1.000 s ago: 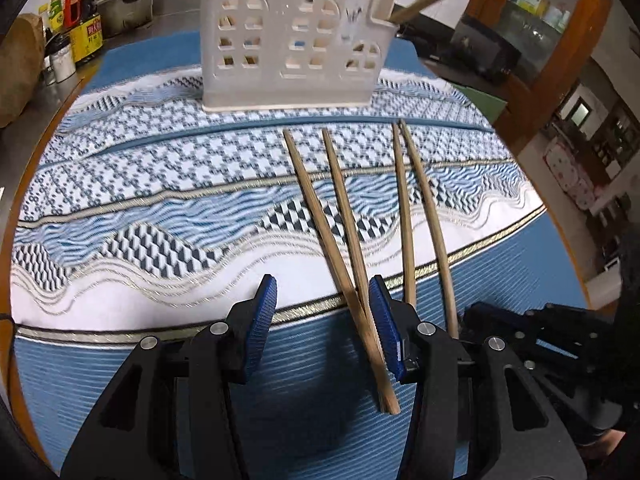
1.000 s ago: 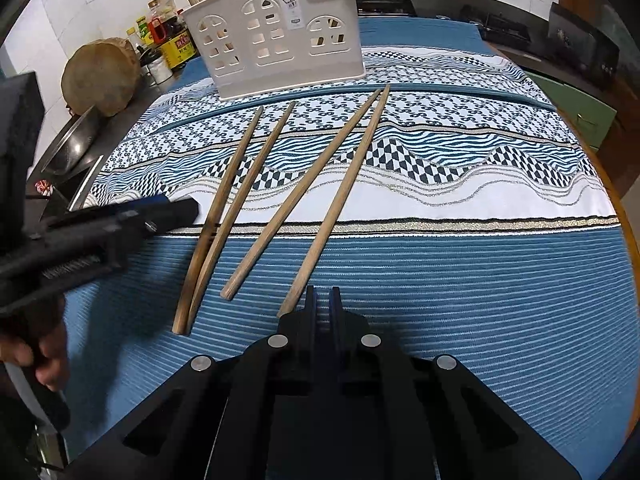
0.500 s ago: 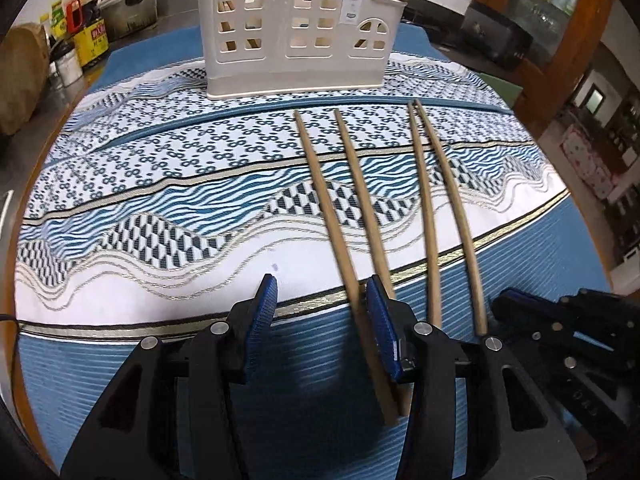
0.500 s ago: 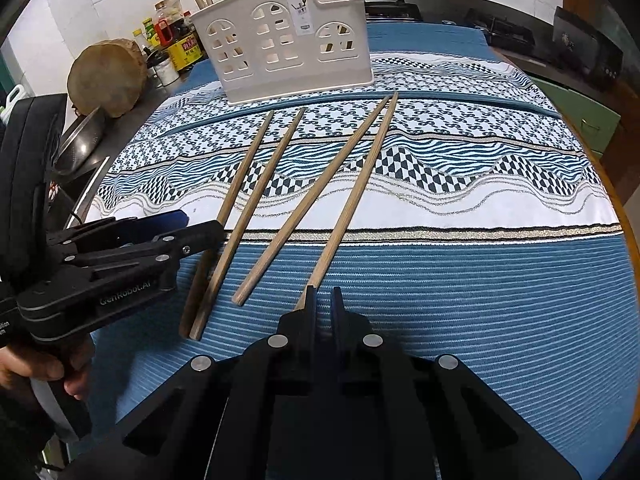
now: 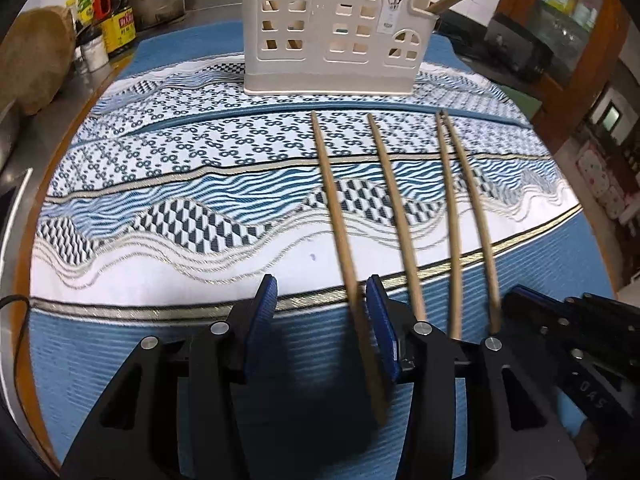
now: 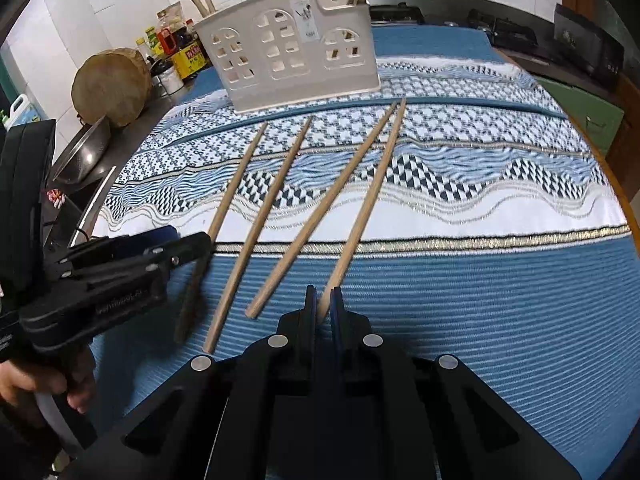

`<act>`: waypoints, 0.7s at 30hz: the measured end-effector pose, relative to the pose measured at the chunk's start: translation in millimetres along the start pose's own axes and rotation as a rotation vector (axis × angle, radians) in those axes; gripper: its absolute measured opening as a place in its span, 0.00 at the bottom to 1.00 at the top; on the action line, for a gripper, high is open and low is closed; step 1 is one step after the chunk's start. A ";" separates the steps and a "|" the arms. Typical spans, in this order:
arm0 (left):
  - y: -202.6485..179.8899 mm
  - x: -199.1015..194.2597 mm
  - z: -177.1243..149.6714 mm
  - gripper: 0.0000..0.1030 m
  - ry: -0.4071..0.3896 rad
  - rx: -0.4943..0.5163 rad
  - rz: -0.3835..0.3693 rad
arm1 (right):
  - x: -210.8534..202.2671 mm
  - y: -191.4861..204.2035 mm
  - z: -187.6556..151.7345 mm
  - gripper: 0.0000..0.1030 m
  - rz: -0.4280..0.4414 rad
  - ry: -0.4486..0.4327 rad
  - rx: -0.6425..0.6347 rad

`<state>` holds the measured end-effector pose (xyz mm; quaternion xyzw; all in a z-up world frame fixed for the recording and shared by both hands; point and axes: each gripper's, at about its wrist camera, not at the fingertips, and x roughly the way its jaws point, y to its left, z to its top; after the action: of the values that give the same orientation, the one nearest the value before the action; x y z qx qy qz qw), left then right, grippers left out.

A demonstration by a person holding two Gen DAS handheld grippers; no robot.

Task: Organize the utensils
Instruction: 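Grasp a wooden chopstick with the left gripper while the right gripper grasps another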

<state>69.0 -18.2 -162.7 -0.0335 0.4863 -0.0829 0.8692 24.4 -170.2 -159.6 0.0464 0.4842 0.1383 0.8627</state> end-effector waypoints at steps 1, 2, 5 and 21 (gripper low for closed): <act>-1.7 -0.7 -1.7 0.45 0.000 0.001 -0.005 | 1.9 0.6 0.8 0.07 0.004 0.009 -0.001; -3.0 -0.7 -3.7 0.45 0.001 0.001 -0.013 | 3.7 0.7 1.1 0.07 0.006 0.014 0.001; -10.9 0.0 -7.2 0.44 0.004 0.010 -0.032 | 6.3 3.4 1.1 0.07 -0.001 0.015 -0.013; -20.0 2.4 -19.3 0.15 -0.028 0.039 -0.014 | 11.1 -4.9 -2.0 0.10 -0.024 0.015 -0.001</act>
<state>51.6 -37.9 -172.1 -0.0210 0.4723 -0.0979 0.8757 29.1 -171.8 -170.8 0.0388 0.4911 0.1285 0.8607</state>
